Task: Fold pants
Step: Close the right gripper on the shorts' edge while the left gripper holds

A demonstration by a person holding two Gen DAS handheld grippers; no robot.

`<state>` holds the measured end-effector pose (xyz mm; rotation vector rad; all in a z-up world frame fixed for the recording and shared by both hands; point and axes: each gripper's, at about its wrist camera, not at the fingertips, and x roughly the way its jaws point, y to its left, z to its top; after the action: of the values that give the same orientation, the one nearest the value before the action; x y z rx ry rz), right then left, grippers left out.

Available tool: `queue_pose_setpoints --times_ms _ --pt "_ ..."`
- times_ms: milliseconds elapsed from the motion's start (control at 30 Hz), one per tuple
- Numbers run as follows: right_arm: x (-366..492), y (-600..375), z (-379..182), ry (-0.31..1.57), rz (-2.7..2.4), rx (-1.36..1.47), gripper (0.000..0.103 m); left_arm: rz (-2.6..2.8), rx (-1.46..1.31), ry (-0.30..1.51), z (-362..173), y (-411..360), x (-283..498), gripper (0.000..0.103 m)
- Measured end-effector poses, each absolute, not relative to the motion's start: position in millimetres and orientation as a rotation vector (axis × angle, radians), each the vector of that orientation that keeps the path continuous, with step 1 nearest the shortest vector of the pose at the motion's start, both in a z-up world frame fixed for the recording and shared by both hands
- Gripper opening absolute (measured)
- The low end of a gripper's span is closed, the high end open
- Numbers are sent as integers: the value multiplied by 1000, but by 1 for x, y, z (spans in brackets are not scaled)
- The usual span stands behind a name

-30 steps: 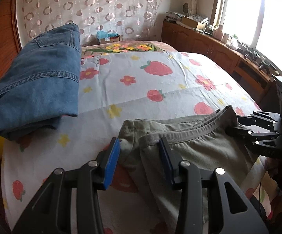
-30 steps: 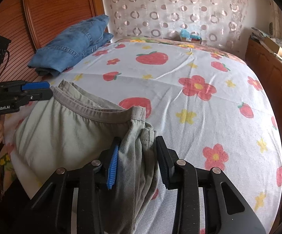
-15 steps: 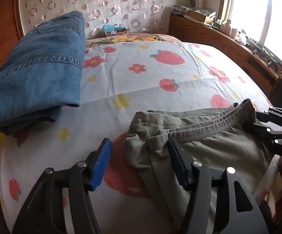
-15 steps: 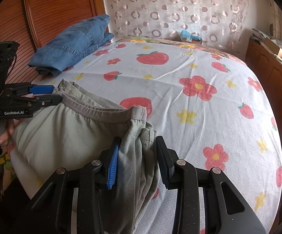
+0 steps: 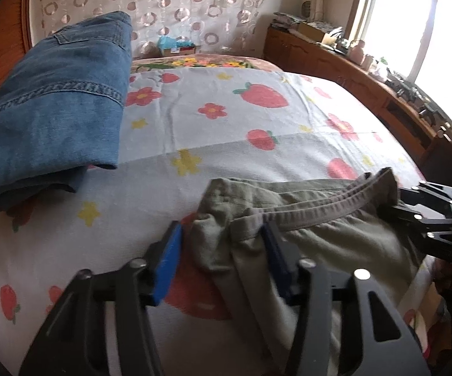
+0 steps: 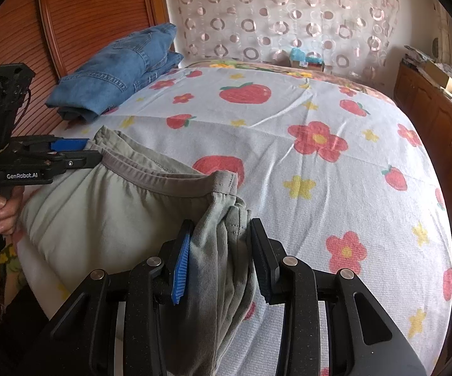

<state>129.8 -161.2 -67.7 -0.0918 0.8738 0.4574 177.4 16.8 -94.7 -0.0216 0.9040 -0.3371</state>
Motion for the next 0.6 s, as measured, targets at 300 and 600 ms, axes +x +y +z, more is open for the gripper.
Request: queue_pose_setpoints --times_ms 300,600 --pt "126 -162 -67 873 503 -56 14 -390 -64 873 -85 12 162 12" --pt "112 -163 -50 800 492 -40 12 -406 -46 756 -47 5 133 9"
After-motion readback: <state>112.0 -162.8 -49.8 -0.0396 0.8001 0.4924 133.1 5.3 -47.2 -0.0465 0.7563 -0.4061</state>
